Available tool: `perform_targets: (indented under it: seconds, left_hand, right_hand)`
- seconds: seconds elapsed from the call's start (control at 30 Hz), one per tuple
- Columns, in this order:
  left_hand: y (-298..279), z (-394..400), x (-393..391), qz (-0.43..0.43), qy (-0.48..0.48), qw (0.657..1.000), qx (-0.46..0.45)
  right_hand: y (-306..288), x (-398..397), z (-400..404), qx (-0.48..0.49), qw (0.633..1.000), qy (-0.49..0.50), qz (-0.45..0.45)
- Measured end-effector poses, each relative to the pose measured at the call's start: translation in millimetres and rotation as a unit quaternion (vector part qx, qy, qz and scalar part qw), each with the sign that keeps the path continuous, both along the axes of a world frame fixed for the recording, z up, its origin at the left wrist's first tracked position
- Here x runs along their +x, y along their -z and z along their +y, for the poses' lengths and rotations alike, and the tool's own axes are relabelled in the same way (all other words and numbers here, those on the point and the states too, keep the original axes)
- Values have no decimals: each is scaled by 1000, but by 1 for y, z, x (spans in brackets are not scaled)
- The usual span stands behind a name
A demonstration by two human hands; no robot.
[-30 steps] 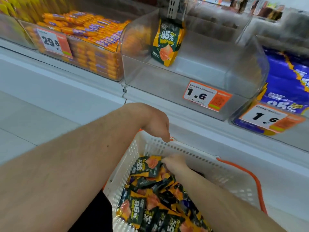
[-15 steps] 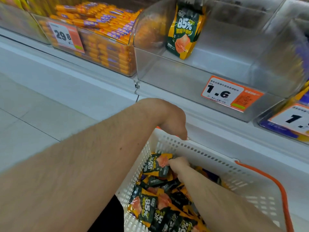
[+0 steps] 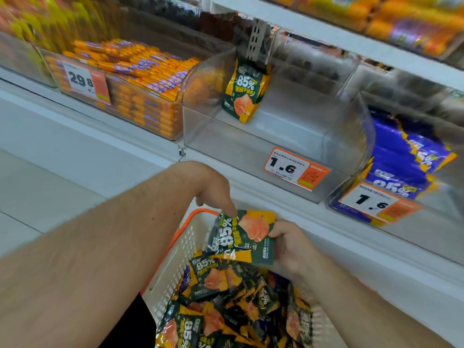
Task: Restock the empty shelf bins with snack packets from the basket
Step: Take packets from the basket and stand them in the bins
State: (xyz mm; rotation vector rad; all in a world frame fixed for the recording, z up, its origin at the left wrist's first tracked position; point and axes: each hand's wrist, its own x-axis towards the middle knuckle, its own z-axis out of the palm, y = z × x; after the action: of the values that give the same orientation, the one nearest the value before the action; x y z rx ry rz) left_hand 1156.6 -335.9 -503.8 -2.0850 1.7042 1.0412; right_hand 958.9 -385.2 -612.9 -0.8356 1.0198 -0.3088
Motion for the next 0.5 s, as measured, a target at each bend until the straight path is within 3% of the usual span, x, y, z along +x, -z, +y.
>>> perform_targets:
  seconds: [0.17, 0.3, 0.4, 0.5]
  left_hand:
    - [-3, 10, 13, 146, -86, 985, -33]
    - [-4, 10, 15, 253, -144, 940, -177]
    - [-10, 13, 18, 365, -182, 883, -234]
    - [-21, 16, 21, 399, -153, 864, -268]
  right_hand:
    - [-32, -12, -3, -37, 986, 27, -162]
    - [-41, -14, -7, -111, 983, -38, -140]
    - [-59, -19, -17, -169, 969, -81, -159]
    - [-83, -21, -29, -269, 950, -117, -104]
